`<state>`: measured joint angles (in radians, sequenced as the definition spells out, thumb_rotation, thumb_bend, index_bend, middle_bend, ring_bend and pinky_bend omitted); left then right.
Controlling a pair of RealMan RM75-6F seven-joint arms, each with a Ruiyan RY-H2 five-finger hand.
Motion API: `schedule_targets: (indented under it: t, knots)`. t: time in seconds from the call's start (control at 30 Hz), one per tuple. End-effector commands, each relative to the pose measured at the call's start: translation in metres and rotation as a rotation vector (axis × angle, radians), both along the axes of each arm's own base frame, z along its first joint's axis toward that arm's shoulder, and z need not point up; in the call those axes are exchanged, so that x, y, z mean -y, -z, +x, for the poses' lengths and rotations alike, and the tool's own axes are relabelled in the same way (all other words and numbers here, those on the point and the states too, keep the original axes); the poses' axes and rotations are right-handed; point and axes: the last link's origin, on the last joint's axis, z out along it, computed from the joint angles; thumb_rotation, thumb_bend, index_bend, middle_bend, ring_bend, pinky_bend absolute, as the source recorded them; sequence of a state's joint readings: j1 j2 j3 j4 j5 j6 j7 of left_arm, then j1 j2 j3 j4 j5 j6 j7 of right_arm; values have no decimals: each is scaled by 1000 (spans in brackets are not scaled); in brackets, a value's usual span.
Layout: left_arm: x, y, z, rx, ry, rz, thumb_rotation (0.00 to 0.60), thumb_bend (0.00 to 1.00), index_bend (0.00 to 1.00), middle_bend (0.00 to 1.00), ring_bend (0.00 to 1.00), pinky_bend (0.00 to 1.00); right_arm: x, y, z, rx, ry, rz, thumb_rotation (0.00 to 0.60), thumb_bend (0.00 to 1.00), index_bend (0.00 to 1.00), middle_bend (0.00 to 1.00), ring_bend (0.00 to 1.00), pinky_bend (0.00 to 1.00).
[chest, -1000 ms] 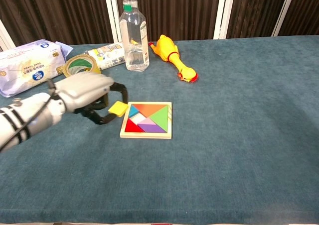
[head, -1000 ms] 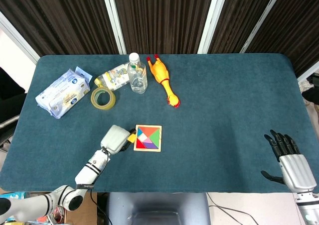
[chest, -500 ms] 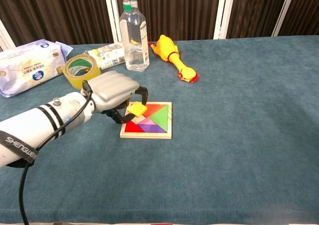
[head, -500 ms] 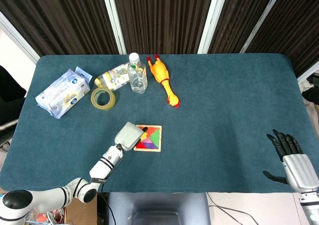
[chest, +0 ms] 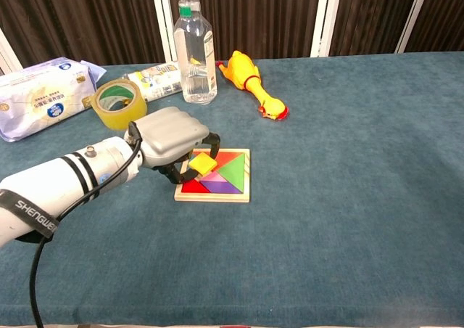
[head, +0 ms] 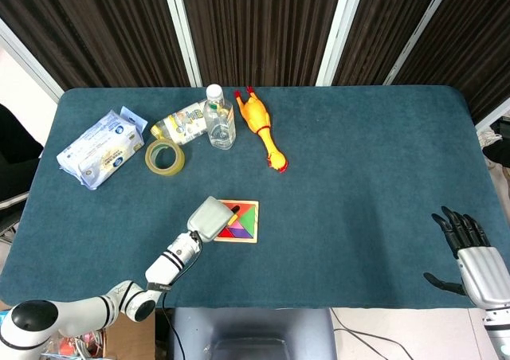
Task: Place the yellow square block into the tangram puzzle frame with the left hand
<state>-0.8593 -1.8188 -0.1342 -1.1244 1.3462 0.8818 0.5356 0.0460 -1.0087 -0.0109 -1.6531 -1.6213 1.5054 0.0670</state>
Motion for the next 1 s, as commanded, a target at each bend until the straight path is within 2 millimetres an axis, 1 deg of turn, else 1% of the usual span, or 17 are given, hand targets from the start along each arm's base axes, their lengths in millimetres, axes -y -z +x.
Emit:
schedule_targets:
  t: [0.03, 0.23, 0.5, 1.0]
  knots:
    - [0, 1, -1, -20, 16, -1, 600, 384, 621, 1000, 1000, 1000, 0, 0, 1, 0, -2, 1, 600, 148, 0, 0, 0, 0]
    - [-1, 1, -3, -47, 34, -2, 600, 384, 622, 1000, 1000, 1000, -1, 0, 0, -1, 0, -4, 600, 148, 0, 0, 0, 0]
    - [-2, -9, -4, -39, 29, -6, 600, 382, 623, 1000, 1000, 1000, -1, 0, 0, -2, 3, -8, 600, 148, 0, 0, 0, 0]
    - [-5, -6, -8, -58, 40, -2, 600, 385, 622, 1000, 1000, 1000, -2, -1, 1, -1, 2, -12, 600, 148, 0, 0, 0, 0]
